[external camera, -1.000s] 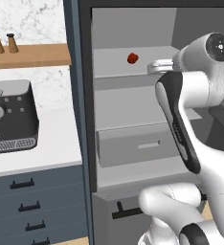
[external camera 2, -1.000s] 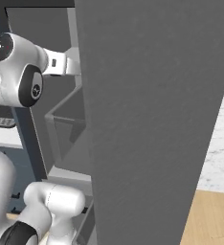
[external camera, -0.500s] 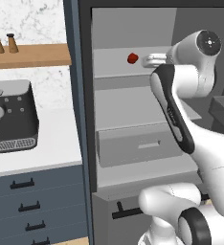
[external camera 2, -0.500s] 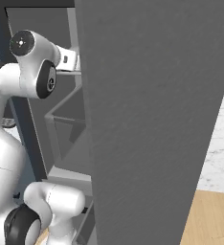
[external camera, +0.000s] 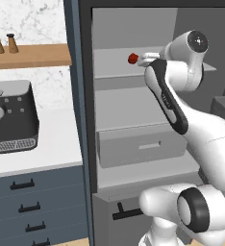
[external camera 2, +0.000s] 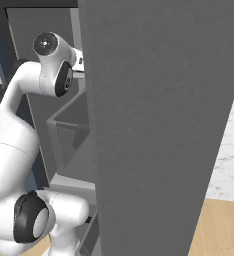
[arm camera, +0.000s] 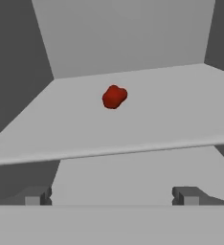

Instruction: Place one bell pepper and one steak in each tupperware on the nearby counter, to pack two identical lunches.

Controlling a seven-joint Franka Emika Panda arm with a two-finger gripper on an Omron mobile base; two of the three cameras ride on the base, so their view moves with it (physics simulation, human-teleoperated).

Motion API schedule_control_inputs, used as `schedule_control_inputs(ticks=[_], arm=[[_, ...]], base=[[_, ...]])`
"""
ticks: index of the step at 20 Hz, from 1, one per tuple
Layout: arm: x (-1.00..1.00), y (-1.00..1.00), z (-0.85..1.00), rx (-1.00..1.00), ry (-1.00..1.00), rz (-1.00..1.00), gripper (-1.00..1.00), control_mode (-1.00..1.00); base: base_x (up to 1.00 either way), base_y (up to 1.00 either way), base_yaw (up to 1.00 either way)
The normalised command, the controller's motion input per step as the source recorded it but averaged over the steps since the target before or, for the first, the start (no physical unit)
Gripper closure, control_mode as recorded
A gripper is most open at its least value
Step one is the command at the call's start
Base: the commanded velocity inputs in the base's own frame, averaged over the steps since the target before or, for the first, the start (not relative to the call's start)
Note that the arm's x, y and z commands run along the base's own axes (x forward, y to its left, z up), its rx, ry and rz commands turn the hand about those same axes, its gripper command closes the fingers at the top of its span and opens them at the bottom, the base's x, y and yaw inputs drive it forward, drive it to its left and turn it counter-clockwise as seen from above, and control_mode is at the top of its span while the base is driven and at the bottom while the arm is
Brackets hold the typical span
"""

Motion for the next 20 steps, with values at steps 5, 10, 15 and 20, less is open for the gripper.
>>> schedule_control_inputs(ticks=[5,10,15,20], arm=[[0.65,0.0,0.0,0.03,0.0,0.0,-1.0,-1.0],[0.52,0.0,-0.08,0.02,0.0,0.0,-1.0,-1.0],[0.45,0.0,-0.18,0.0,0.0,0.0,-1.0,-1.0],[0.42,0.0,-0.14,0.0,0.0,0.0,-1.0,-1.0]], base=[[0.0,0.0,0.0],[0.0,0.0,0.0],[0.0,0.0,0.0],[0.0,0.0,0.0]])
